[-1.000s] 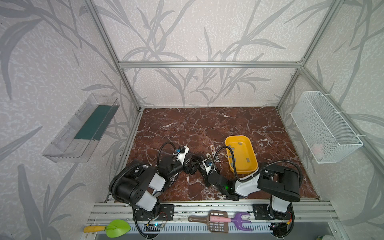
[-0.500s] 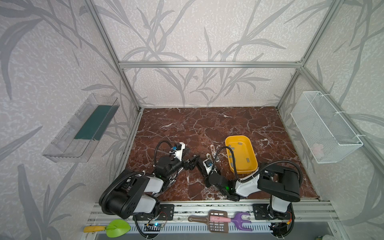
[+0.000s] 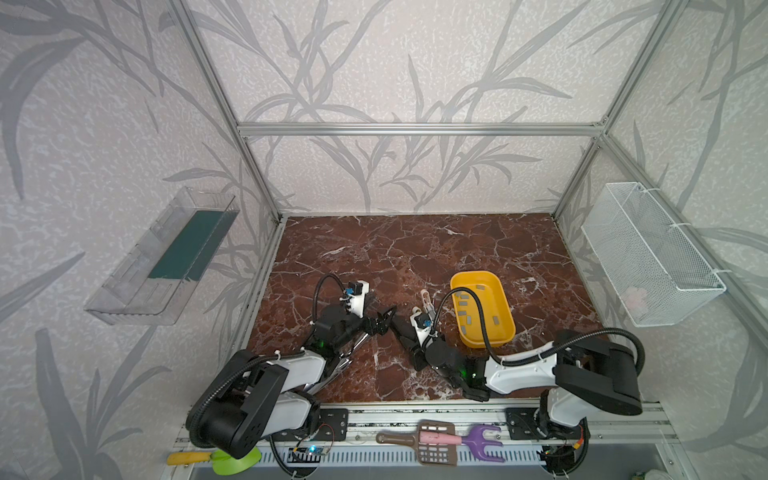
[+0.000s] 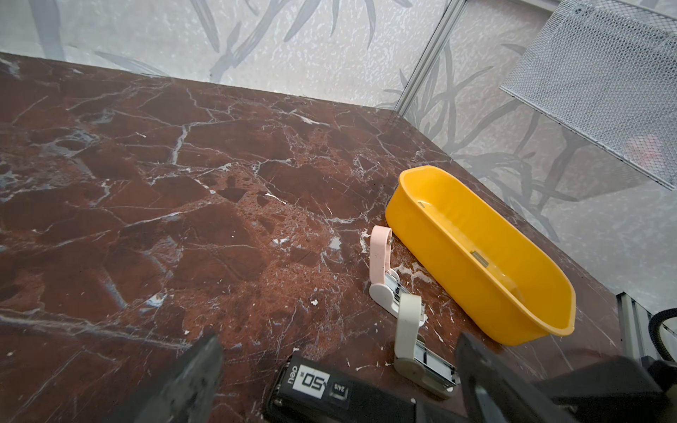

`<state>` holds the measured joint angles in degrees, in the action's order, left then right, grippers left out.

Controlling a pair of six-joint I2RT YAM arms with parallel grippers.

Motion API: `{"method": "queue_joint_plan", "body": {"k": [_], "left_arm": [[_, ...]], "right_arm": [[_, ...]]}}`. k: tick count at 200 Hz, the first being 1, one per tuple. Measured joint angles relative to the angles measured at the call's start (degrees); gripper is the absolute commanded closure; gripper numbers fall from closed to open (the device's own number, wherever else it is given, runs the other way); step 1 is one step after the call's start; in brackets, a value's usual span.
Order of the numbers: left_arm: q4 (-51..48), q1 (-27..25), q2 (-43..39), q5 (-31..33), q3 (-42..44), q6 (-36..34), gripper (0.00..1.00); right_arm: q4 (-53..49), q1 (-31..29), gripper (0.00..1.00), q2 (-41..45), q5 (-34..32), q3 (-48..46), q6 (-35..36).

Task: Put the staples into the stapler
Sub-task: 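Press the closed black stapler down with the left gripper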

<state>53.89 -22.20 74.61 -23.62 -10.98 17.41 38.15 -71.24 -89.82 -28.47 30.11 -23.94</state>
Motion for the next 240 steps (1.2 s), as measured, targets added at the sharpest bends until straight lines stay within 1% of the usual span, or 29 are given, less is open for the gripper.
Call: {"method": "queue_joint_plan", "body": {"k": [17, 28, 54, 67, 92, 108, 132, 157, 214, 226, 240], "left_arm": [[-0.5, 0.0, 1.6, -0.3, -1.2, -0.2, 0.01], [-0.8, 0.0, 3.1, -0.7, -1.8, -0.3, 0.01], [-1.2, -0.1, 6.8, -1.6, -3.3, -0.4, 0.01], [-1.5, -0.3, 8.2, -2.0, -3.7, -0.5, 0.01], [-1.8, -0.8, 9.9, -2.2, -4.0, -1.0, 0.01], [-1.9, -1.0, 10.5, -2.1, -4.0, -1.1, 0.01], [-2.2, -1.1, 10.8, -1.6, -4.0, -1.4, 0.01], [-2.6, -1.1, 10.8, -1.2, -4.0, -1.4, 0.01], [-3.1, -1.1, 10.8, -0.4, -4.8, -1.4, 0.01], [-3.1, -1.1, 10.8, -0.4, -5.0, -1.3, 0.01], [-3.6, -1.2, 10.6, 0.2, -5.1, -1.2, 0.01]], "right_arm": [[-3.6, 0.0, 0.65, 1.4, -0.2, 1.0, -0.3], [-5.7, 0.0, 0.68, 1.3, -0.5, 2.1, -0.4], [-8.3, 0.0, 0.74, -0.3, -1.0, 4.6, -1.0], [-9.1, 0.0, 0.75, -1.9, -1.1, 5.5, -1.5], [-8.6, 0.0, 0.77, -4.1, -2.0, 5.8, -2.4], [-7.8, -0.2, 0.77, -5.1, -3.1, 5.7, -3.1], [-6.2, -2.0, 0.77, -6.9, -6.6, 5.7, -3.9], [-2.3, -3.2, 0.77, -9.0, -9.9, 5.1, -5.0], [4.9, -3.5, 0.77, -12.2, -12.0, 2.8, -8.2], [5.8, -3.5, 0.75, -12.5, -12.0, 2.8, -8.5], [5.9, -3.5, 0.68, -12.3, -11.8, 2.8, -8.7]]}}
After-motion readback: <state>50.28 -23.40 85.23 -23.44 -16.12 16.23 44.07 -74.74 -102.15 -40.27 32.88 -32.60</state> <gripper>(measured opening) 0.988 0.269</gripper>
